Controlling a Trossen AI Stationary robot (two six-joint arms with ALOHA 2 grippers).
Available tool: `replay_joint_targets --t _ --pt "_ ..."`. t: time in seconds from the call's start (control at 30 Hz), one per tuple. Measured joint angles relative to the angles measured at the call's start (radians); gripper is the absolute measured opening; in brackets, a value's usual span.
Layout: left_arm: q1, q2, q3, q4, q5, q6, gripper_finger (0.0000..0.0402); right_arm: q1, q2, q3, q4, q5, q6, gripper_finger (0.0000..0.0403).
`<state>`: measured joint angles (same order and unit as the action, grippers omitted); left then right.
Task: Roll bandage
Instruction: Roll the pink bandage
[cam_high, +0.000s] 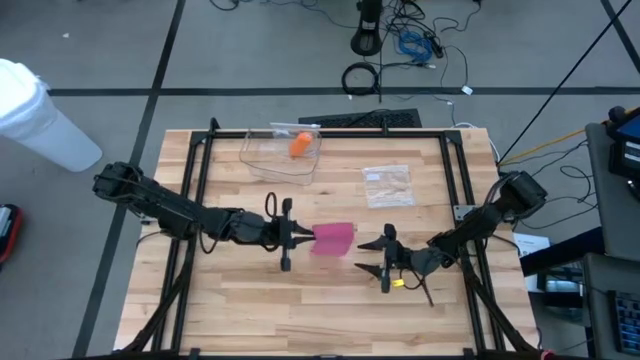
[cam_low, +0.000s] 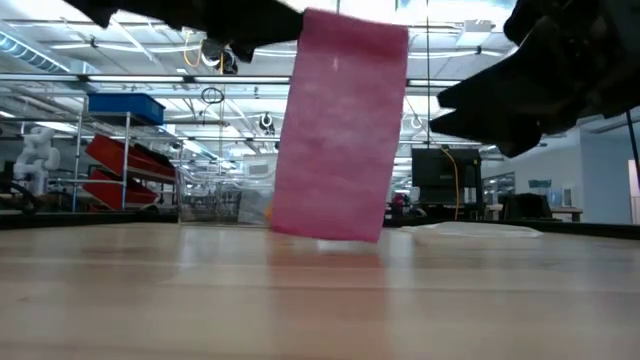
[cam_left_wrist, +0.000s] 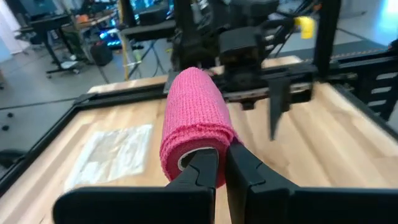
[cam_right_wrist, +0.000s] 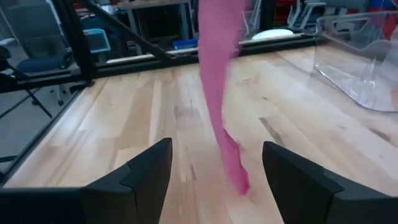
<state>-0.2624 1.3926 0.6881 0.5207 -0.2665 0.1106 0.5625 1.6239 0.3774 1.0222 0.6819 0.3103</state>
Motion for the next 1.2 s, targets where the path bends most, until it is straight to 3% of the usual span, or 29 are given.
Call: replay_joint_targets --t 0.17,0.27,0.43,0.67,0.93,1.07,1.2 --pt "0.042 0.000 -0.099 0.145 0.010 -0.027 0.0009 0.000 0.098 0.045 0.002 0.026 0.000 0.0235" --pt "0.071 0.000 -0.146 0.233 0.082 -0.047 0.0009 -0.001 0.158 0.064 0.035 0.057 -0.001 0.0235" --pt "0.098 0.000 -0.157 0.247 0.169 -0.053 0.0009 -0.028 0.227 0.091 0.135 0.077 -0.039 0.0235" --pt "0.083 0.000 -0.155 0.303 0.191 -0.054 0.0009 -0.077 0.231 0.121 0.137 0.073 -0.076 0.0235" --pt "0.070 0.000 -0.155 0.353 0.193 -0.079 0.0009 -0.103 0.231 0.183 0.090 -0.005 -0.097 0.0232" --pt "0.062 0.000 -0.153 0.363 0.193 -0.079 0.0009 -0.104 0.231 0.227 0.009 -0.035 -0.103 0.0186" --pt "0.054 0.000 -0.142 0.364 0.193 -0.079 0.0009 -0.103 0.231 0.263 -0.044 -0.061 -0.134 0.0079"
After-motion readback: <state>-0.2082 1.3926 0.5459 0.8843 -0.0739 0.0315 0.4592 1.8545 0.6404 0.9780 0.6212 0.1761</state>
